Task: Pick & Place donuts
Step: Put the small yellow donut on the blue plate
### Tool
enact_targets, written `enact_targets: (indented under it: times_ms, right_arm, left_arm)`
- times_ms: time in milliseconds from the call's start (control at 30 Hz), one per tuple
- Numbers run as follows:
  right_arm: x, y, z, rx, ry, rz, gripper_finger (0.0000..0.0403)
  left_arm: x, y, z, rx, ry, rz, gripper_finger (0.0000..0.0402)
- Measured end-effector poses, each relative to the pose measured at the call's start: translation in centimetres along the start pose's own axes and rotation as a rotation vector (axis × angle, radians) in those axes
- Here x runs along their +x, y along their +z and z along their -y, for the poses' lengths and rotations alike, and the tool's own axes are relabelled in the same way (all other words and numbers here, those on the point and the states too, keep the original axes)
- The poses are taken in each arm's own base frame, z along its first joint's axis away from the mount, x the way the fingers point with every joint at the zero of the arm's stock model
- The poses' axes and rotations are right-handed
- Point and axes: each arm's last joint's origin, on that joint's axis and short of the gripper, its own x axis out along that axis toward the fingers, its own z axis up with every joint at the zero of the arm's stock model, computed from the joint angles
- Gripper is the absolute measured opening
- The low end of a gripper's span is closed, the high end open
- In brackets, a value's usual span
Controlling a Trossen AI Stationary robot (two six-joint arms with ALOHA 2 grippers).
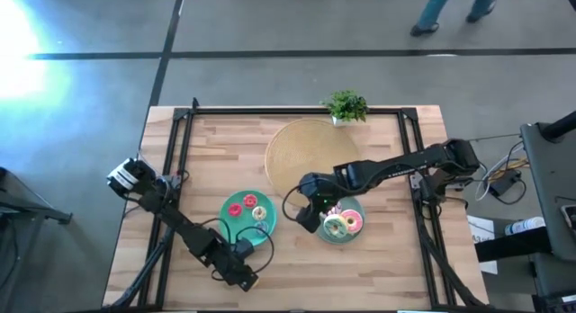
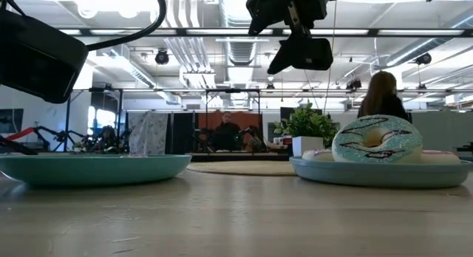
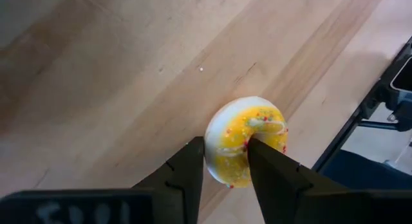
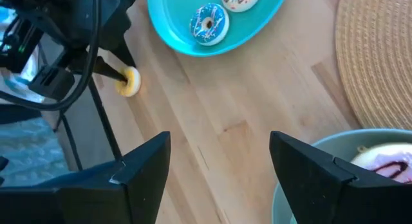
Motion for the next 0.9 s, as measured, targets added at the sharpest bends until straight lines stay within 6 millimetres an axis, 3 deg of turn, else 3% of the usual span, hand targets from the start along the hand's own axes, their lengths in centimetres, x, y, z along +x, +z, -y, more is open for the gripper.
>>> enact_targets:
  times_ms: [233, 400, 700, 767, 900]
  right_arm:
    - [0.0, -0.3, 0.0, 0.027, -0.002, 0.012, 0.0252]
    - [0.1, -0.4, -0.1, 0.033, -0.003, 0.014, 0.0256]
    - [0.1, -0.7, -0.4, 0.034, -0.012, 0.027, 0.0249]
    - [0.2, -0.8, -0.5, 0.037, -0.019, 0.038, 0.0249]
    - [0.2, -0.9, -0.6, 0.043, -0.025, 0.051, 0.0252]
  left_arm:
    - [0.0, 0.0, 0.0, 0.048, 0.008, 0.010, 0.0012]
    - [-1.3, 0.3, -0.1, 0.071, 0.030, 0.053, 0.0002]
    - [-8.6, 2.2, -1.8, 0.005, 0.208, 0.279, 0.0000]
    - [-9.2, 3.0, -2.8, -0.028, 0.245, 0.306, 0.0000]
    - [-8.3, 4.5, -4.6, -0.047, 0.264, 0.288, 0.0002]
